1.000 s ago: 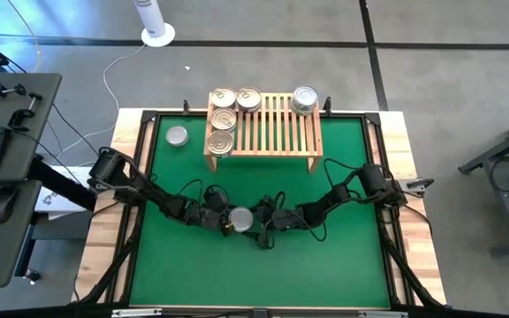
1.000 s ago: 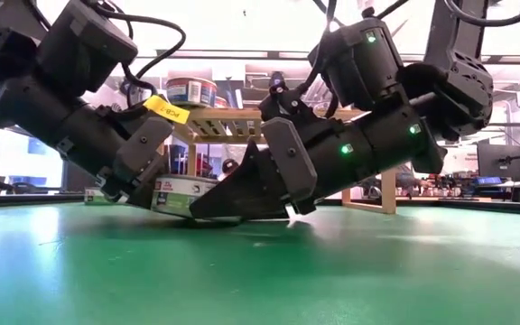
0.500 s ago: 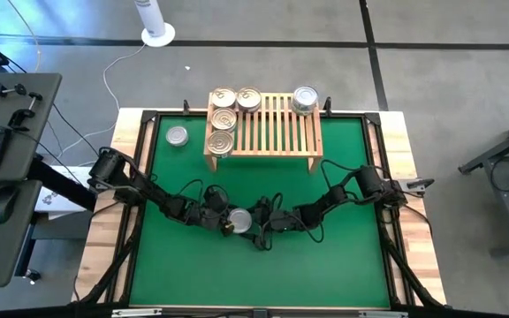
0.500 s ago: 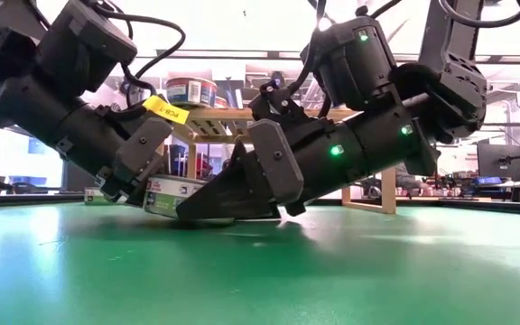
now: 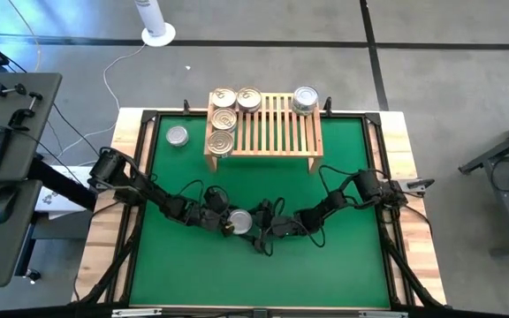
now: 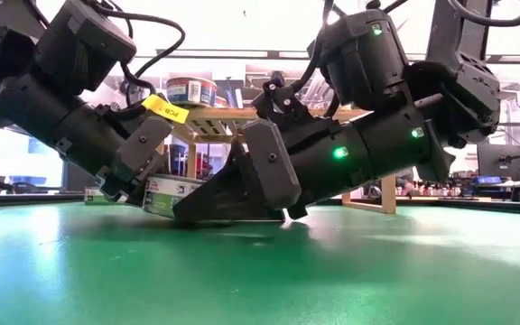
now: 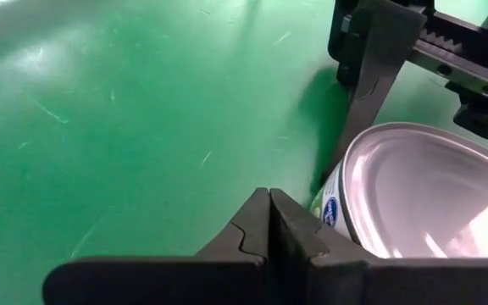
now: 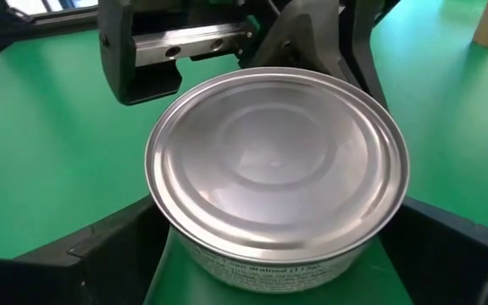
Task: Stack canned seafood by type on shelf
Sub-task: Put the center green tuna can on the shelf aligned with the other green tuna can
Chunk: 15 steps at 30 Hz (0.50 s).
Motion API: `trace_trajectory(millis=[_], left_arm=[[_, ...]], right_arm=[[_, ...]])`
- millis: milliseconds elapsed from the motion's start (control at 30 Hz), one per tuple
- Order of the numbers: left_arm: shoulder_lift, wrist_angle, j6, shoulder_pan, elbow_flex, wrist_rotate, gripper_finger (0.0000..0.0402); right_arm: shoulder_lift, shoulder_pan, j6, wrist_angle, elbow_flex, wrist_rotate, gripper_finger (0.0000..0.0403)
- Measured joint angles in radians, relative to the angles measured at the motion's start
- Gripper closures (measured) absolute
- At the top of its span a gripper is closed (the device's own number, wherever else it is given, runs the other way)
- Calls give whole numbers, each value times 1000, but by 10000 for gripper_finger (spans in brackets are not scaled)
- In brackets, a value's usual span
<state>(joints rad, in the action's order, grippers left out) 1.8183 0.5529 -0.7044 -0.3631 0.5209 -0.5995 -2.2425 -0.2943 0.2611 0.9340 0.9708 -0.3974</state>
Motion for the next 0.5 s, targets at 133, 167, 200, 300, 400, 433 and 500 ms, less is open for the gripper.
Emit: trace_trajectory(millis=[133,167,200,300,400,433,500], left_arm=[[-3,-5,0,-1,1,10,401],[-6,-7,0,-2,1,17,401],[-7,-9,0,-4,2,19,401],[-34,-60,1,-8,3,36,401],[-78,-149,-1,-14,3,46,401],[-94,-180,-1,-16,3,46,401],[-127,-243,-9,-24,2,44,401]], right_arm=[[3,-14,46,-31,5,-20,6],[5,-17,60,-41,6,-21,6],[7,-20,70,-51,7,-22,6],[9,-32,98,-72,9,-26,6],[11,-42,114,-89,9,-30,7],[12,-45,122,-95,9,-32,7],[13,-53,127,-110,9,-41,7]])
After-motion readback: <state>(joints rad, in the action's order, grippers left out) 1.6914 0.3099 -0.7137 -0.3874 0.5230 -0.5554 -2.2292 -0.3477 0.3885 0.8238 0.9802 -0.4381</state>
